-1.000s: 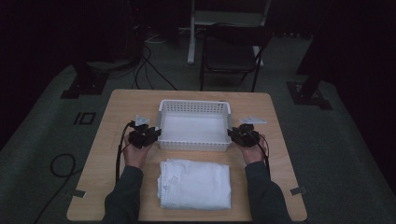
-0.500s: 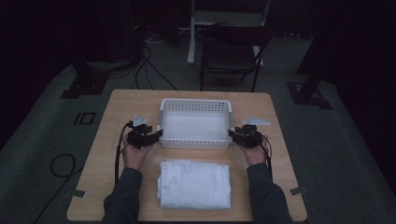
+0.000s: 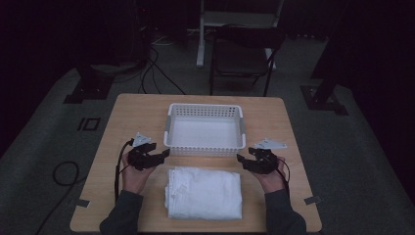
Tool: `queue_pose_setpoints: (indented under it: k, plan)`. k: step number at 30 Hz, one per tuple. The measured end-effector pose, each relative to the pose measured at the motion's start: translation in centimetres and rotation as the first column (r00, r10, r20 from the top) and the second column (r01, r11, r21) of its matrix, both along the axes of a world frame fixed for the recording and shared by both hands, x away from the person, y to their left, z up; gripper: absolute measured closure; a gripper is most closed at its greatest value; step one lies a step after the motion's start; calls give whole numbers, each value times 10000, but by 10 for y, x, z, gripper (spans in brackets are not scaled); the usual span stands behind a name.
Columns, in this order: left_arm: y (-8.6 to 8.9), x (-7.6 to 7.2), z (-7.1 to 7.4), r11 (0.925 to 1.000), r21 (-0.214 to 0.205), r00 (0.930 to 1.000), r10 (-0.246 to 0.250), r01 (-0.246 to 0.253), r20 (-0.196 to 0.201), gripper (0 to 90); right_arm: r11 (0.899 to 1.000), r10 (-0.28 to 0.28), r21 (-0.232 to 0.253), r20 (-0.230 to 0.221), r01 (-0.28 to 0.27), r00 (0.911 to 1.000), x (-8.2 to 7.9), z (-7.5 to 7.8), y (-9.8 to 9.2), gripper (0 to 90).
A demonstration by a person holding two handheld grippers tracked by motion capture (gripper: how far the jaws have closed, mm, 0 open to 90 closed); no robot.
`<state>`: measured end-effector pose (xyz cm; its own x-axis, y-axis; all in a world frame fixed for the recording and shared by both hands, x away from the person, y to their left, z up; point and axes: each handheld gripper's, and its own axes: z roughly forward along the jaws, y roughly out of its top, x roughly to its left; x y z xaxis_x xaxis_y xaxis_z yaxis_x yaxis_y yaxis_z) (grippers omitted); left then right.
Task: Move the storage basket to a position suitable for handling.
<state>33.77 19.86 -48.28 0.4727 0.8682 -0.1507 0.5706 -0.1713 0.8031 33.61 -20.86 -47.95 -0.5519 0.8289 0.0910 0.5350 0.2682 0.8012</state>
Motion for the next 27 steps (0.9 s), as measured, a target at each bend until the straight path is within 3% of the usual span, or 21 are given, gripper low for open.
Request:
queue_pose_setpoints:
  k: [3, 9, 13, 21, 27]
  plan:
    - [0, -9, 2, 10000, -50, 9999, -42, 43, 126, 335, 9996, 201, 204, -241, -196, 9995, -5, -5, -1, 389]
    - [-2, -28, 2, 9998, -118, 9997, -139, 142, 194, 319, 9990, 430, 121, -360, -426, 9984, -19, -12, 2, 382]
    - [-14, -45, -3, 9990, 75, 9989, -437, 436, 182, 319, 9979, 643, 9, -317, -643, 9974, -30, -13, 6, 372]
    - [-33, -65, -5, 9953, 320, 9956, -918, 912, 179, 300, 9950, 997, -65, -206, -999, 9948, -47, -12, 13, 355]
    - [-42, -85, -15, 9946, 427, 9955, -947, 949, -65, 261, 9938, 1108, 61, -697, -1106, 9914, -58, -25, 12, 308]
